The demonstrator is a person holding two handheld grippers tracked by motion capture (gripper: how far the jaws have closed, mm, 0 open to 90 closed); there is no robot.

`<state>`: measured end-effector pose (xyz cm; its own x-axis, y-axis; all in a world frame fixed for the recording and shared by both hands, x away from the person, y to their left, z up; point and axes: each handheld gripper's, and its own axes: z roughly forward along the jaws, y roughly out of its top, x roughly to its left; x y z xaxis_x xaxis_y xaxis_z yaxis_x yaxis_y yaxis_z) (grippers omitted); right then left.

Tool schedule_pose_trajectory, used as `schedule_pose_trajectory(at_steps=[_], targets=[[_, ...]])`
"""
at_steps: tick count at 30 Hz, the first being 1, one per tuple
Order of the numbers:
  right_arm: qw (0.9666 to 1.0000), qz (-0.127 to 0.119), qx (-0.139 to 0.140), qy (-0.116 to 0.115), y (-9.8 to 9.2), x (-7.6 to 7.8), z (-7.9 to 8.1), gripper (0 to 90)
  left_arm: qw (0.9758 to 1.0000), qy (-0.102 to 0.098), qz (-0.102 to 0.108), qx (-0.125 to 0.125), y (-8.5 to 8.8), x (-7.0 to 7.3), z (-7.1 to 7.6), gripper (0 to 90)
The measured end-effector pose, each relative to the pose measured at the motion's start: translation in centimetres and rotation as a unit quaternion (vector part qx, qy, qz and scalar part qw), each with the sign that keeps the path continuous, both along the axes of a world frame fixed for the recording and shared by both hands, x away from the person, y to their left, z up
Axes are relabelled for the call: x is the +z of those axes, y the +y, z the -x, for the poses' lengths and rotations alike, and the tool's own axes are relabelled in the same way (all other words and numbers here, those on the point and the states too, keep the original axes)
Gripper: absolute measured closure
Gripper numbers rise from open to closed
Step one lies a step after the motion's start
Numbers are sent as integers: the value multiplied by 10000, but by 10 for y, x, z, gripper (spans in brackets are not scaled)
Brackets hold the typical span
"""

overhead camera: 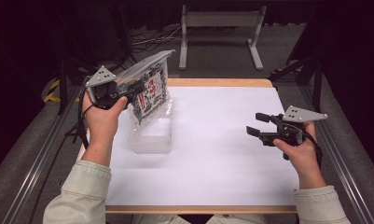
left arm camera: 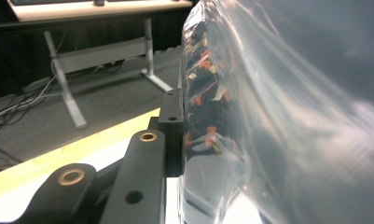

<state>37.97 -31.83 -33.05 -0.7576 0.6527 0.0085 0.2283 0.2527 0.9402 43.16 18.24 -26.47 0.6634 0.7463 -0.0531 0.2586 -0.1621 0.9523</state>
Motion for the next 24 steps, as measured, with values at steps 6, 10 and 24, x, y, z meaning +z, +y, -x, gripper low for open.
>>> schedule_pose_trajectory(at_steps=[6,10,24], targets=[[10000,26,16,4,1,-1,0,323,9999,28,115,-49,1,-8,-3,725],[10000,30,20,4,1,-1,0,319,9999,6,-139,81,-1,-13,-4,725],[10000,23,40,18,2,-2,-1,310,10000,88,-28,-7,-1,-35,-12,725]])
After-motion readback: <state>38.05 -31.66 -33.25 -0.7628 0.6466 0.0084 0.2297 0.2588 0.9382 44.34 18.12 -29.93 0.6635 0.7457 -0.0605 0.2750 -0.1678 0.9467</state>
